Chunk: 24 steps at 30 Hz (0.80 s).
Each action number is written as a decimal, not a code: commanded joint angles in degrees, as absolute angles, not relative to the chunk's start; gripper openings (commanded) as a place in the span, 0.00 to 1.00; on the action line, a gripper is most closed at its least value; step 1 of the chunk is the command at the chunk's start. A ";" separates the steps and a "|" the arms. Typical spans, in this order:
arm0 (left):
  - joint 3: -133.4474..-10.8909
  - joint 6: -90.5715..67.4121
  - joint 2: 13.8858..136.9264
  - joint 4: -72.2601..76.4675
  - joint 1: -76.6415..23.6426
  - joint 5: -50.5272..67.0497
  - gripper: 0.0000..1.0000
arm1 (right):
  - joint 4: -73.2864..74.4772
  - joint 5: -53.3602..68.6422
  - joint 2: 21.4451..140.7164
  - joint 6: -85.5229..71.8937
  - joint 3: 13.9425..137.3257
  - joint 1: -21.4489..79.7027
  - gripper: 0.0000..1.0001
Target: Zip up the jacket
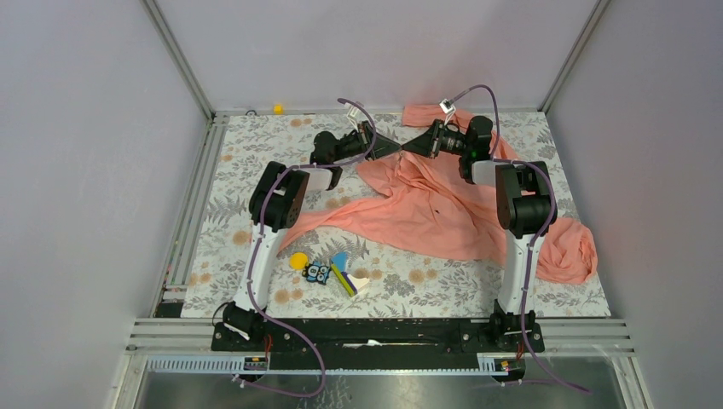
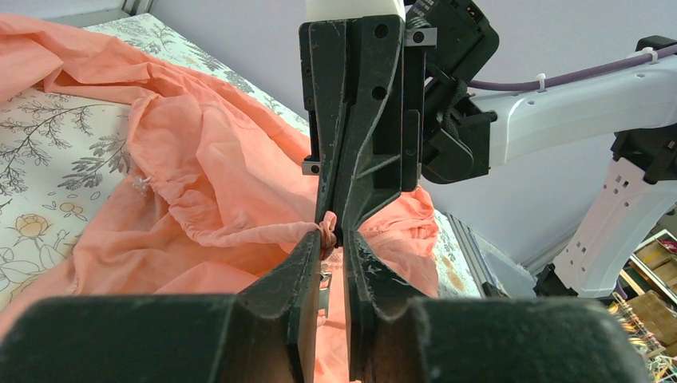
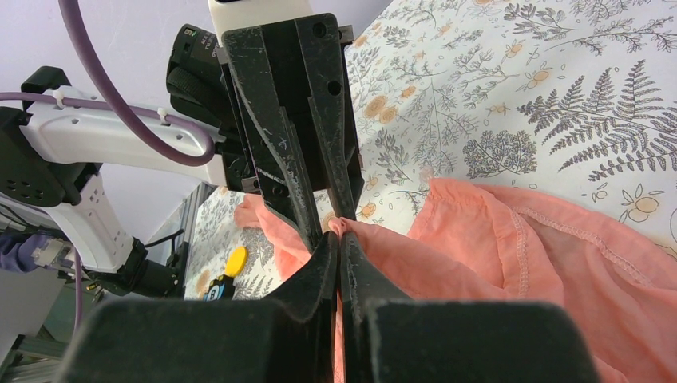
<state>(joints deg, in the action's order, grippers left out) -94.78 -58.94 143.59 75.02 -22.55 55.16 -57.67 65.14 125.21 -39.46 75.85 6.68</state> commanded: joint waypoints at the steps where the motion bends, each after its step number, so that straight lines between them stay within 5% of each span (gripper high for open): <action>1: -95.23 -58.31 142.84 78.32 -23.69 56.89 0.14 | -60.13 63.55 121.38 -38.83 75.76 7.30 0.00; 4: -94.91 -58.23 142.67 78.22 -23.73 57.04 0.15 | -60.12 63.47 121.38 -38.81 75.75 7.34 0.00; 7: -94.18 -58.14 142.32 78.55 -23.82 57.44 0.32 | -60.12 63.46 121.40 -38.86 75.76 7.30 0.00; 9: -93.63 -57.82 142.00 78.56 -23.82 57.32 0.34 | -60.07 63.50 121.38 -38.86 75.76 7.28 0.00; 22: -93.71 -56.21 141.70 77.17 -23.73 54.94 0.10 | -60.51 63.87 121.64 -39.13 76.02 7.64 0.00; 24: -92.95 -55.91 141.32 77.20 -23.65 53.03 0.00 | -60.31 63.98 121.64 -38.92 76.01 7.69 0.00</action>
